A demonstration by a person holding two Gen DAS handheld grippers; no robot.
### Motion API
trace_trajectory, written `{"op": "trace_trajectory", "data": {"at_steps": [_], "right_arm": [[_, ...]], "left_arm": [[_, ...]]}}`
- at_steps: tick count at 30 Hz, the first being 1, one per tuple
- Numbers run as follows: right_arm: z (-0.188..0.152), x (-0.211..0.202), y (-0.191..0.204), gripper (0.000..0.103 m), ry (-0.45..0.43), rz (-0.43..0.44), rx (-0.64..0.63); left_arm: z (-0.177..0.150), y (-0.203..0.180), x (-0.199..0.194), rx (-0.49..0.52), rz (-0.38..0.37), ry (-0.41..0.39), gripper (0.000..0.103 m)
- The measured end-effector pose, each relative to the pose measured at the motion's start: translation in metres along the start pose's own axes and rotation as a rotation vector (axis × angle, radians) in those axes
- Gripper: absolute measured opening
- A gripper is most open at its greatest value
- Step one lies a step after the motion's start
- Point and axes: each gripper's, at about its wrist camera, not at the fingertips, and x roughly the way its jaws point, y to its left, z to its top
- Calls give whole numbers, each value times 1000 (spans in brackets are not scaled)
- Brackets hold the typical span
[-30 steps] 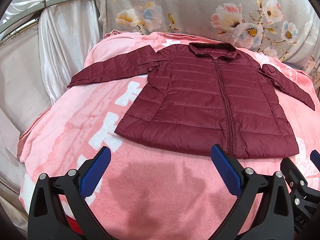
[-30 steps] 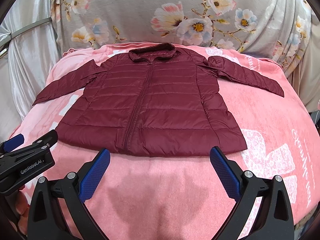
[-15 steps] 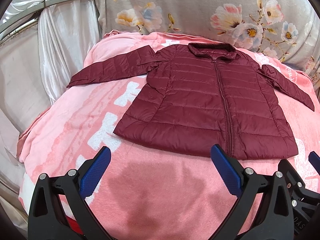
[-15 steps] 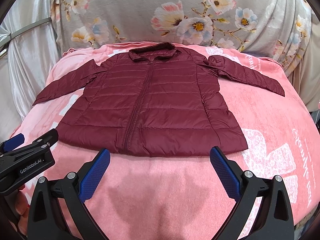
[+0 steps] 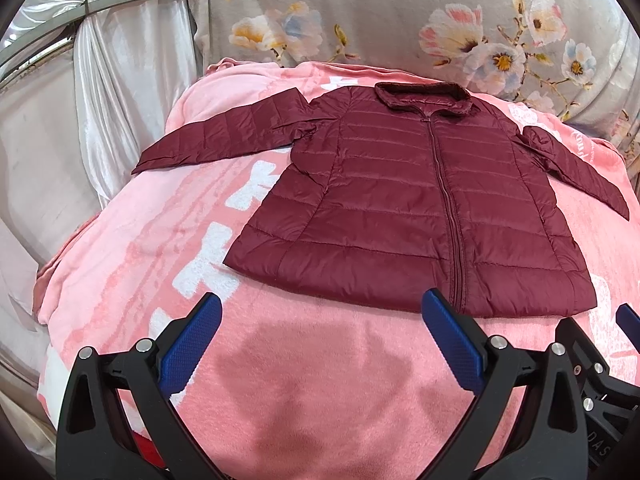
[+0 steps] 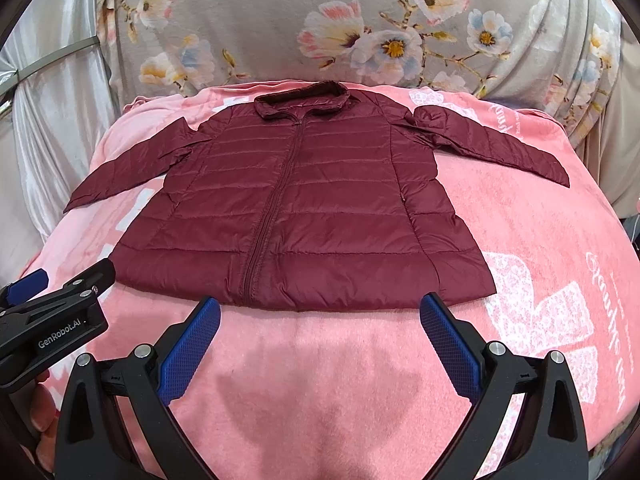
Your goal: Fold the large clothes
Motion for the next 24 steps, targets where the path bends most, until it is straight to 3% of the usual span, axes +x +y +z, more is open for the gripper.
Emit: {"op": "trace_trajectory", "data": {"at_steps": [24], "right_arm": [[2,5,-3,98,11,3,3]], "left_arm": [[1,1,6,-4,1,7,98]]}}
